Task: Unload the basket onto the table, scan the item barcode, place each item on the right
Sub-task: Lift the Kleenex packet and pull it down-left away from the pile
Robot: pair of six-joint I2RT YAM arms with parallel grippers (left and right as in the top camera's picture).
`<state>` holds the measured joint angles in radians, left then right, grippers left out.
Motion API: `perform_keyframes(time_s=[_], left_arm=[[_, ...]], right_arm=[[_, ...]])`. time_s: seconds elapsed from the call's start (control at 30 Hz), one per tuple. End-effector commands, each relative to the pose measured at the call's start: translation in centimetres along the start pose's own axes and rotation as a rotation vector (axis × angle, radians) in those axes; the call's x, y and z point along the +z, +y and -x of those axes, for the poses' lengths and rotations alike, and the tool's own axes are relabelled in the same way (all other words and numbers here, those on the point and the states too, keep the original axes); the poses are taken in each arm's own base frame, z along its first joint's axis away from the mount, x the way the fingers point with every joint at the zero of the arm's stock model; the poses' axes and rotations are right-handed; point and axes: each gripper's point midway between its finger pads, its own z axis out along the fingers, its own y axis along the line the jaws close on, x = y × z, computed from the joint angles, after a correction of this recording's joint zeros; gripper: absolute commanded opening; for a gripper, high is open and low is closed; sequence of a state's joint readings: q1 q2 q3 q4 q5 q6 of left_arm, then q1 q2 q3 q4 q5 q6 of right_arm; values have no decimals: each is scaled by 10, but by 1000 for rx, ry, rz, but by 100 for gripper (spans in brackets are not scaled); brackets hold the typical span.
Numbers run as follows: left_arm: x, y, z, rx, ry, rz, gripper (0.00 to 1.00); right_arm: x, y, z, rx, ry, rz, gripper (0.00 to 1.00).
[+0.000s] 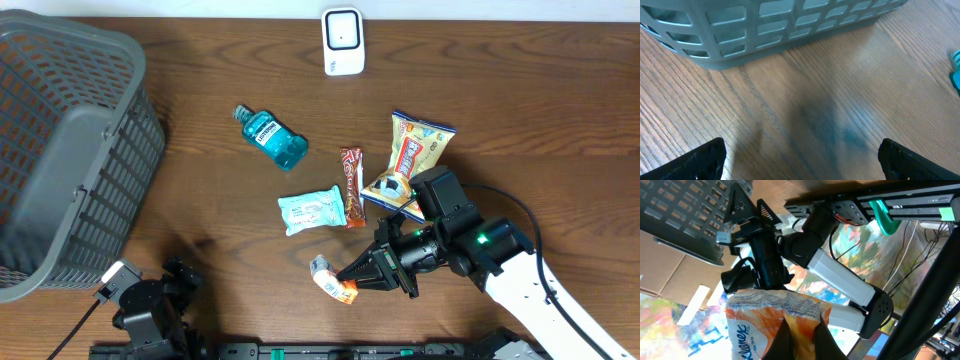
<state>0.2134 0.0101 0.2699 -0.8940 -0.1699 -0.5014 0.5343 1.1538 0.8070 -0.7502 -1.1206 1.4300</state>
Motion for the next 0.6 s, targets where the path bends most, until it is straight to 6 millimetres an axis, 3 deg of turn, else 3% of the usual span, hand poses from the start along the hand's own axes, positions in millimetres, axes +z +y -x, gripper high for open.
perform_keyframes(time_s=[0.0, 0.4, 0.57], left_arm=[[0, 6, -8, 12, 29, 24, 98], [0, 6, -8, 12, 29, 24, 98], [0, 6, -8, 12, 29, 24, 98]], right_arm=[[-4, 7, -4, -3, 2, 17, 2], [-4, 6, 2, -18, -34, 12, 2], [-7, 2, 31, -17, -209, -11, 1]])
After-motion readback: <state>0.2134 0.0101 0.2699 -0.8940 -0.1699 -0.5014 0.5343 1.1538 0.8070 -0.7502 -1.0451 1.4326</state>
